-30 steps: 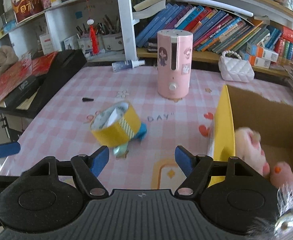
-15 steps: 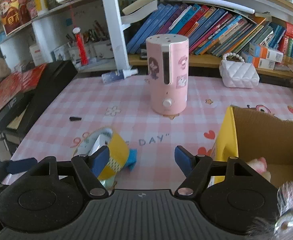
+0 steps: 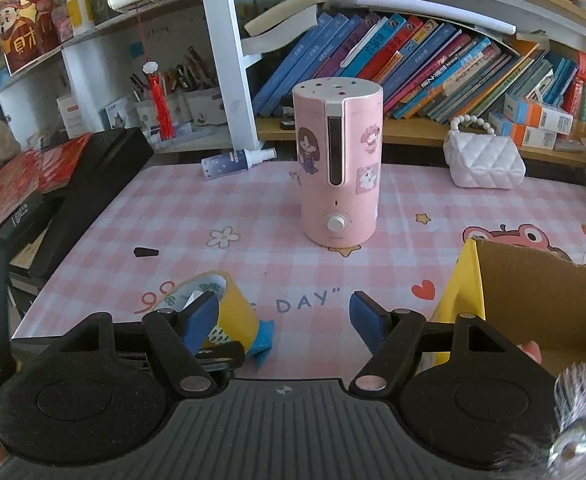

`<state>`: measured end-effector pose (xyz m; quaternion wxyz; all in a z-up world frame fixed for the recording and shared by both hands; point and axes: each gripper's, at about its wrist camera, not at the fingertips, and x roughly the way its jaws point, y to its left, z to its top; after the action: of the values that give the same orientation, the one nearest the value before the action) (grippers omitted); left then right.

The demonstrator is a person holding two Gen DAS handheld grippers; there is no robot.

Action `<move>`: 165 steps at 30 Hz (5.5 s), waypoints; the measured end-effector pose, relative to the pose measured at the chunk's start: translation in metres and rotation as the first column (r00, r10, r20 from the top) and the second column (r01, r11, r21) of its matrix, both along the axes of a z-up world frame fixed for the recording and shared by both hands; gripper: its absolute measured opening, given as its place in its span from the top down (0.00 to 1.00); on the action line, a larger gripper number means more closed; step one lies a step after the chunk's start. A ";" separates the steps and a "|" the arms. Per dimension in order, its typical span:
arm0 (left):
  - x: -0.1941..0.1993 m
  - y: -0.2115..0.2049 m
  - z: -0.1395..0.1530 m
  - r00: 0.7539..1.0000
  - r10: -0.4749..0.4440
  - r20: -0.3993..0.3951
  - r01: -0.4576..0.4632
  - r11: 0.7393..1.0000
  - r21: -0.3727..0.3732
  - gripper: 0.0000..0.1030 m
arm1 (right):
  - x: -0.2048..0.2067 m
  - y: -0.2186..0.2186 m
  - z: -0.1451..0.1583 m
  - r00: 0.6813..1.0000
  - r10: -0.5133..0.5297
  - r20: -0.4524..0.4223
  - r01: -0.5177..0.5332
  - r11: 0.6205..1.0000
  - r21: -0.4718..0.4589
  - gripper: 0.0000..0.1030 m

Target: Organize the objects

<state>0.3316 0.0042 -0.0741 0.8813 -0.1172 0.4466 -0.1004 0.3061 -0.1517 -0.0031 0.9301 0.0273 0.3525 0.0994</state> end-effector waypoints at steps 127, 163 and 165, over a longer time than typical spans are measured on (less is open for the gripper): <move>-0.235 0.089 0.081 0.964 0.129 0.235 -0.129 0.992 -0.014 0.11 | -0.163 0.042 0.011 0.991 0.133 0.009 -0.132 0.989 -0.061 0.38; -0.325 -0.010 0.069 0.912 -0.370 0.178 0.378 0.926 -0.012 0.11 | -0.364 -0.047 -0.013 0.940 -0.330 -0.084 0.328 0.944 -0.034 0.38; -0.326 -0.019 0.070 0.901 -0.396 0.179 0.404 0.915 -0.012 0.11 | -0.371 -0.054 -0.013 0.929 -0.358 -0.089 0.357 0.934 -0.033 0.38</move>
<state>0.0052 -0.0145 -0.0040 0.8742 -0.0352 0.3804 -0.2998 -0.0647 -0.2057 -0.0161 0.9154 0.0882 0.3854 -0.0756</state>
